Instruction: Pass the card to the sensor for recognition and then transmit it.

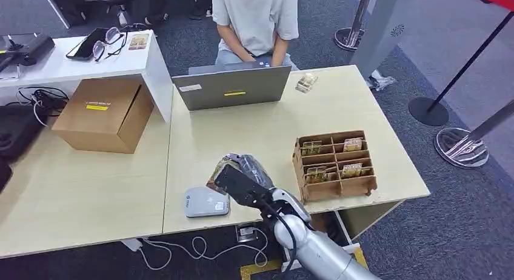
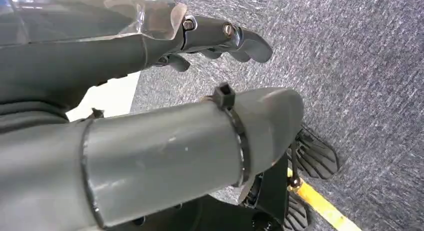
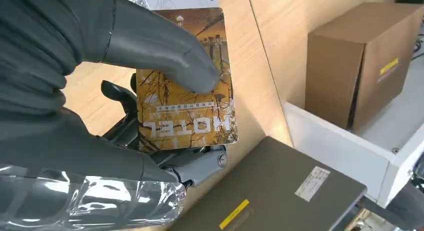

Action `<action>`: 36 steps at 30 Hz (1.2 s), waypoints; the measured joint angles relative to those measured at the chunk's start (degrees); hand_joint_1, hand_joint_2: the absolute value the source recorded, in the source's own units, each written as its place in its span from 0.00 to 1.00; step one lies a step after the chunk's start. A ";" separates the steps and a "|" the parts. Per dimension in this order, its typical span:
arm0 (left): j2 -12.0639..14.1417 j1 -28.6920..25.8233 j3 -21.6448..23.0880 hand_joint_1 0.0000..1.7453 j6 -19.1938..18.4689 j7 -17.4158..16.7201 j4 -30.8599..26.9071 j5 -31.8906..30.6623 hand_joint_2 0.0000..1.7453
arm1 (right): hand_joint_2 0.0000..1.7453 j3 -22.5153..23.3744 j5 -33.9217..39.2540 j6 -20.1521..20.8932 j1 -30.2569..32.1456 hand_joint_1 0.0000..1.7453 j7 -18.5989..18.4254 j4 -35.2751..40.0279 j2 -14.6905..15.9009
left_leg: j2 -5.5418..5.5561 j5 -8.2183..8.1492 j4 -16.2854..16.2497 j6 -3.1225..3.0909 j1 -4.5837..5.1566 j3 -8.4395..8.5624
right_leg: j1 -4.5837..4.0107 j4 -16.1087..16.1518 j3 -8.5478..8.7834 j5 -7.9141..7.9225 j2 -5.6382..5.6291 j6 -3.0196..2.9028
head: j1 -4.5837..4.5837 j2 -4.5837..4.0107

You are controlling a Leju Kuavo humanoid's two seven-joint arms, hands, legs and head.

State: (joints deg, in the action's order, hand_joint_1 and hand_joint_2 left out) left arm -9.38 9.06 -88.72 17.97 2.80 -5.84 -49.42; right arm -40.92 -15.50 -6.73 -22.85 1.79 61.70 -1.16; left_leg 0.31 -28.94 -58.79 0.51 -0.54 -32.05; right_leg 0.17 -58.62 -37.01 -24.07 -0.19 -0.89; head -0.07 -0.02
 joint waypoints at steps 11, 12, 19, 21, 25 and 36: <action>0.04 0.05 0.02 0.00 0.02 -0.74 0.00 -0.76 0.00 | 1.00 -1.46 -1.12 0.09 -0.08 1.00 -1.18 -3.52 -0.90 | 0.00 0.00 0.00 0.00 0.00 0.00 | 0.00 0.00 0.00 0.00 0.00 0.00 | -0.02 0.00; 0.04 0.07 0.00 0.00 0.02 -0.85 0.00 -0.92 0.00 | 1.00 -1.60 -1.14 0.15 -0.16 1.00 -1.18 -3.74 -1.05 | 0.00 0.00 0.00 0.00 0.00 0.00 | -0.01 0.00 0.00 0.00 0.00 0.00 | 0.00 0.00; 0.04 0.34 0.02 0.00 0.18 -1.68 0.00 -1.49 0.00 | 1.00 -2.67 -1.44 0.70 -1.60 1.00 -1.22 -5.75 -2.45 | -0.01 0.02 0.00 0.03 -0.01 0.01 | -0.01 0.00 0.00 0.00 -0.01 -0.01 | 0.00 0.00; 0.04 0.48 0.02 0.00 0.18 -2.12 0.00 -1.68 0.00 | 1.00 -2.86 -1.42 0.85 -2.31 1.00 -1.42 -6.68 -2.93 | -0.01 0.02 0.00 0.03 -0.01 0.01 | -0.01 0.00 0.00 0.01 -0.01 -0.01 | 0.00 0.00; 0.04 0.61 0.00 0.00 0.17 -2.27 0.00 -1.95 0.00 | 1.00 -2.91 -1.27 0.85 -3.77 1.00 -2.08 -9.07 -3.94 | -0.01 0.03 0.00 0.04 -0.01 0.02 | -0.01 0.00 0.00 0.01 -0.01 -0.01 | 0.00 0.00; 0.04 0.75 0.02 0.00 0.17 -2.45 0.00 -2.01 0.00 | 1.00 -2.91 -1.27 0.55 -6.56 1.00 -2.97 -16.04 -6.05 | -0.01 0.04 0.00 0.06 -0.01 0.02 | -0.01 0.00 -0.01 0.01 -0.01 -0.01 | 0.00 0.00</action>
State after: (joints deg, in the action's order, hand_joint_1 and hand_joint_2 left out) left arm -9.33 9.80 -88.70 18.14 0.35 -5.84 -51.43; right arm -43.82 -16.76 -6.19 -29.41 -1.18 45.66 -7.21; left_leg 0.30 -28.91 -58.79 0.56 -0.55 -32.03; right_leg 0.15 -58.63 -37.01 -24.06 -0.20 -0.91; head -0.07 -0.02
